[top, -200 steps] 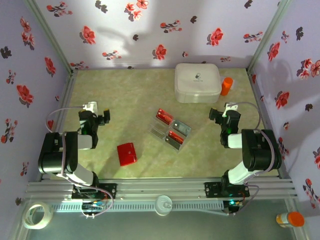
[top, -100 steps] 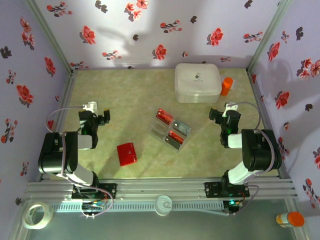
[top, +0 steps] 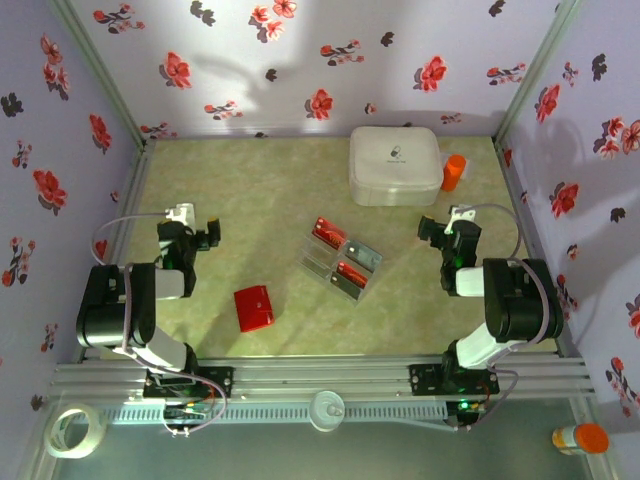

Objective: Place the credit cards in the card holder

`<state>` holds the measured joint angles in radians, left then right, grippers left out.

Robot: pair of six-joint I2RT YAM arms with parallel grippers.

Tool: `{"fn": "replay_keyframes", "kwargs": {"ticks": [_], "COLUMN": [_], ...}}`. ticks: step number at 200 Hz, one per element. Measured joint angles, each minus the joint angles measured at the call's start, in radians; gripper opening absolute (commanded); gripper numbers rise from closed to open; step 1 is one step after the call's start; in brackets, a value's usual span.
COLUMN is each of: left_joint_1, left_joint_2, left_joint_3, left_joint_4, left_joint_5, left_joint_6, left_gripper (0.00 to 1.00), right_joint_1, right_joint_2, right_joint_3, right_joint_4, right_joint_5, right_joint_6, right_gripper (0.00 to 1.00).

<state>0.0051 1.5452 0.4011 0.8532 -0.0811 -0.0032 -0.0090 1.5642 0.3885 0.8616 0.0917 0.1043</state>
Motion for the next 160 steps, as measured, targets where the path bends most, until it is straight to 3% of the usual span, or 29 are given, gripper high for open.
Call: {"fn": "replay_keyframes", "kwargs": {"ticks": [56, 96, 130, 160], "left_joint_1": [0.000, 0.000, -0.006, -0.063], "left_joint_2": [-0.150, -0.293, -0.400, -0.465], "left_joint_3": [0.020, 0.104, 0.256, 0.339], "left_joint_4": [-0.142, -0.343, -0.586, -0.759], "left_joint_5": [-0.036, -0.092, -0.115, -0.121], "left_joint_6": [-0.020, -0.099, -0.268, -0.406], "left_gripper": [1.00, 1.00, 1.00, 1.00], "right_joint_1": [0.000, -0.032, -0.041, 0.121], "right_joint_2": [-0.173, -0.372, -0.451, -0.495], "right_joint_3": [0.063, 0.256, 0.396, 0.434], "right_joint_4": [-0.224, -0.541, -0.751, -0.942], "right_joint_5": [0.021, 0.088, -0.091, -0.213], "right_joint_6": [0.014, 0.246, 0.345, 0.357], "right_gripper": [0.99, 0.99, 0.96, 0.92]}}
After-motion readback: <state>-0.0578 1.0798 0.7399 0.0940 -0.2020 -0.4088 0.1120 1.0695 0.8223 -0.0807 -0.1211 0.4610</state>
